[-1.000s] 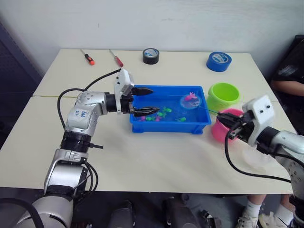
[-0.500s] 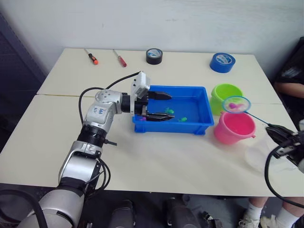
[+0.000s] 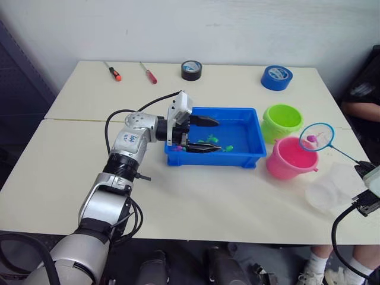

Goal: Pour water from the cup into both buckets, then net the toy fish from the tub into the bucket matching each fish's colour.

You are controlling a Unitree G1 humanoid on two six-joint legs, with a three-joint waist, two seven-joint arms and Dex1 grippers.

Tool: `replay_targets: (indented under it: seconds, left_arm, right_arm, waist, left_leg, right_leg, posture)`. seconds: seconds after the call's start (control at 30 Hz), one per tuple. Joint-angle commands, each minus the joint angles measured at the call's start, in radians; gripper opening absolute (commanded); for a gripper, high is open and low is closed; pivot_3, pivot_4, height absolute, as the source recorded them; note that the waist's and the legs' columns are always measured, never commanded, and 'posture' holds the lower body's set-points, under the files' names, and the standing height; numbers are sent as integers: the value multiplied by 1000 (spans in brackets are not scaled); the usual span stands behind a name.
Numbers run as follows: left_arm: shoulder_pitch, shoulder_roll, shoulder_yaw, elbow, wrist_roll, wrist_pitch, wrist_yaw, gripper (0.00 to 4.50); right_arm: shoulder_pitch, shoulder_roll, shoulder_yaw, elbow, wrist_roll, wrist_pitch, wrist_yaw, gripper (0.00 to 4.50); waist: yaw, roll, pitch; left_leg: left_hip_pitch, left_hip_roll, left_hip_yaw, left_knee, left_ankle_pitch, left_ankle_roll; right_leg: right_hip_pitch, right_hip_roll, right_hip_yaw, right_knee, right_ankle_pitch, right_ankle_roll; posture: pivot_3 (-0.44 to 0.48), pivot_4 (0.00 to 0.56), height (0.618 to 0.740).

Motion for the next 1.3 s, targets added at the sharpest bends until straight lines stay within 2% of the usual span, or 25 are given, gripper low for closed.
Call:
replay_targets:
  seconds: [0.03,0.17,0.27,0.4,0.53,0.63,0.73,0.93,1.1,1.3]
  left_arm:
    - [-13,9,20,-41,-5,-7,1,4477]
    - [0,19,27,-65,-8,3,12,4477]
    - [15,34,32,-84,-8,11,21,4477]
    - [40,64,38,-99,-3,21,37,4477]
    - [65,111,52,-95,10,19,56,4477]
    - [94,170,65,-95,25,19,66,4477]
    - [121,220,77,-114,27,31,75,4477]
    - [187,275,100,-205,25,80,126,4477]
    - [276,335,113,-334,13,127,133,4477]
    - [354,373,125,-470,-4,187,158,4477]
  right_arm:
    - [14,-52,-1,78,-177,-181,3,0]
    - [4,-97,-8,200,-297,-357,-14,0]
    - [-73,-85,-4,234,-252,-397,-18,0]
    - [-213,11,39,172,24,-173,56,0]
    - [-314,35,96,104,225,44,109,0]
    - [-451,30,199,85,356,200,96,0]
    - [-605,32,340,96,414,303,67,0]
    - [-832,62,645,216,363,304,65,0]
    - [-964,104,829,361,274,226,81,0]
    - [-1048,139,951,522,178,75,119,0]
  waist:
    - [0,0,0]
    - [0,0,0]
    - [-3,0,0]
    - [-3,0,0]
    - [-5,0,0]
    - [-10,0,0]
    - [-23,0,0]
    - [-24,0,0]
    - [-31,0,0]
    - [-30,0,0]
  left_leg:
    - [0,0,0,0,0,0]
    - [0,0,1,1,0,0]
    - [0,1,1,0,0,0]
    - [3,2,3,1,0,0]
    - [5,3,4,1,0,-1]
    - [6,3,5,2,0,-1]
    - [7,3,6,2,0,-1]
    - [6,2,6,2,-1,1]
    - [5,2,6,3,-1,2]
    - [5,3,6,4,-1,2]
  right_leg:
    - [0,0,0,0,0,0]
    - [0,0,1,0,0,0]
    - [0,0,1,0,0,0]
    - [1,-1,3,2,0,0]
    - [1,-5,3,5,0,0]
    - [1,-6,4,6,0,0]
    - [1,-7,4,8,0,0]
    - [0,-9,3,8,0,0]
    - [-1,-10,3,8,0,0]
    - [-2,-10,2,9,0,0]
  posture:
    - [0,150,740]
    - [0,150,740]
    - [0,150,740]
    - [0,150,740]
    - [0,150,740]
    - [0,150,740]
    - [0,150,740]
    - [0,150,740]
    - [0,150,740]
    - [0,150,740]
